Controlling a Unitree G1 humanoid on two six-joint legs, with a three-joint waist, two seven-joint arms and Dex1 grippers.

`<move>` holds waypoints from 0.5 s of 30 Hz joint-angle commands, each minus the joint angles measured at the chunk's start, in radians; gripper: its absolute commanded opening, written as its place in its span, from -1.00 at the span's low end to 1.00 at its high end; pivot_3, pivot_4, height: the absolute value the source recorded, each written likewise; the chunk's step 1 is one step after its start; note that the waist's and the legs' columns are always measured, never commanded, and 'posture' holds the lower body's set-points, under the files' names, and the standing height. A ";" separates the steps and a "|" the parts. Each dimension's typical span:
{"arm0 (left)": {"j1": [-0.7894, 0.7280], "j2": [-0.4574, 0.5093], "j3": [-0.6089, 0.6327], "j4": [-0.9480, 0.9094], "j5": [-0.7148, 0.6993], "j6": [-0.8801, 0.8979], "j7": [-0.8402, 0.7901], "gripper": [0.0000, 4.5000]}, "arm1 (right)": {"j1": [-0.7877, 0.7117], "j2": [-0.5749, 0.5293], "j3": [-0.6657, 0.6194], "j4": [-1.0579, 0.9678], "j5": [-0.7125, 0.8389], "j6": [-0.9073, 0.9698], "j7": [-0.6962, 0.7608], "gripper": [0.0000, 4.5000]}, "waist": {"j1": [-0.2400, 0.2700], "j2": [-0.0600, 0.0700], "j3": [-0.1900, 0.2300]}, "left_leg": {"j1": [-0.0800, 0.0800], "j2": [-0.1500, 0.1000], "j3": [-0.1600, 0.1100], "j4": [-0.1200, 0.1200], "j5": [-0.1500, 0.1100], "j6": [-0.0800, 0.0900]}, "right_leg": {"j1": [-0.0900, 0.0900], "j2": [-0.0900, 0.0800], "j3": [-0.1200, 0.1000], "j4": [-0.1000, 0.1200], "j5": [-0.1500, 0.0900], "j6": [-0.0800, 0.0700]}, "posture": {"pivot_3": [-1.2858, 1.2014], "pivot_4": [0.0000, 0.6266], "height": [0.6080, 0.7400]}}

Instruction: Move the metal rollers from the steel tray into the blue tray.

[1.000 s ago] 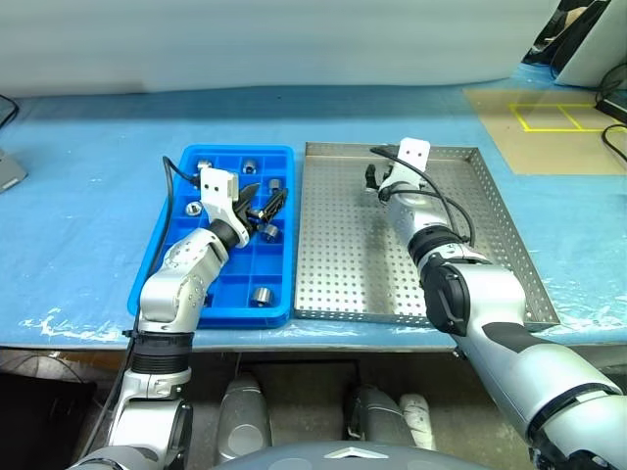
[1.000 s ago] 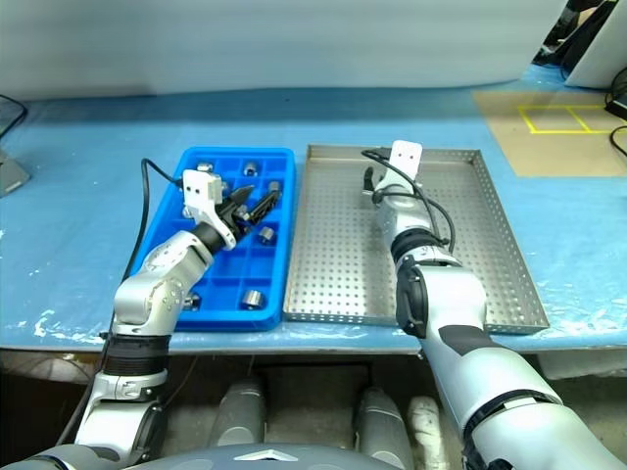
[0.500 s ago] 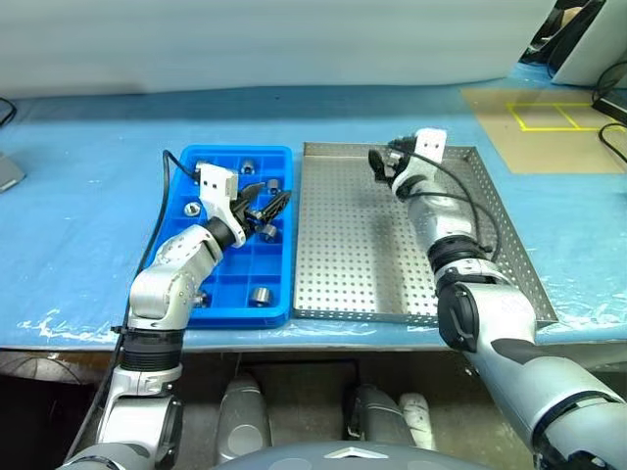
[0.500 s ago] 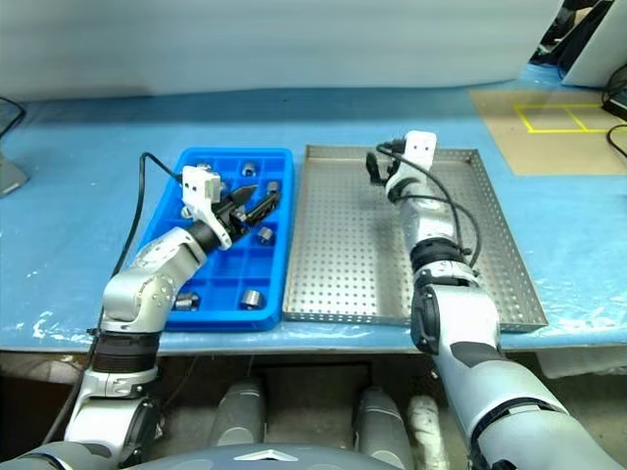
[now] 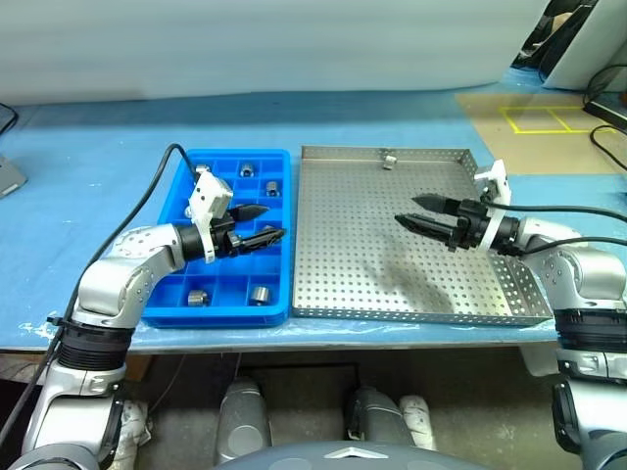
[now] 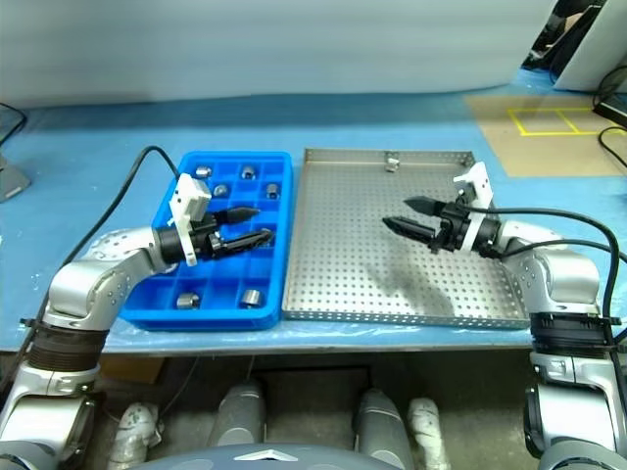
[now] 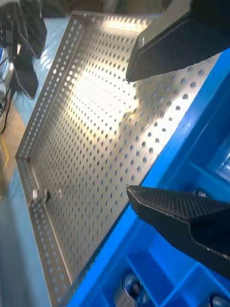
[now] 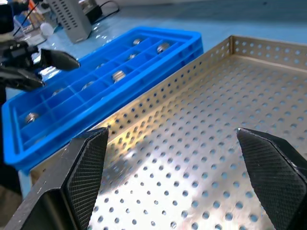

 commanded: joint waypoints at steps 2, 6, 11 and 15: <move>0.012 -0.023 -0.023 0.026 -0.014 -0.019 -0.062 0.63 | 0.028 0.045 0.059 -0.078 -0.036 -0.049 -0.046 0.99 | -0.007 0.000 0.000 | 0.001 0.000 0.000 -0.001 0.000 0.000 | 0.001 0.000 0.000 0.000 0.000 0.000 | 0.03 -0.52 1.00; 0.017 -0.074 -0.021 0.078 -0.006 -0.023 -0.044 0.63 | 0.089 0.052 0.119 -0.146 -0.060 -0.051 -0.054 0.99 | -0.011 0.000 0.000 | -0.002 -0.001 0.000 -0.002 0.001 0.000 | 0.000 0.000 0.002 -0.001 0.000 -0.001 | 0.01 -0.52 1.00; 0.050 -0.090 -0.026 0.048 -0.004 -0.018 -0.039 0.63 | 0.120 0.039 0.096 -0.192 -0.033 -0.035 -0.059 0.99 | -0.024 0.000 0.000 | -0.006 -0.001 0.000 -0.003 0.001 -0.001 | -0.002 0.000 0.005 -0.003 0.000 0.000 | 0.00 -0.52 1.00; 0.019 -0.108 -0.016 0.061 0.014 -0.035 -0.003 0.63 | 0.087 0.048 0.087 -0.169 -0.045 -0.049 -0.087 0.99 | -0.027 0.000 0.000 | -0.004 -0.001 0.000 -0.003 0.000 -0.001 | -0.002 0.000 0.006 -0.003 0.000 0.000 | -0.01 -0.52 1.00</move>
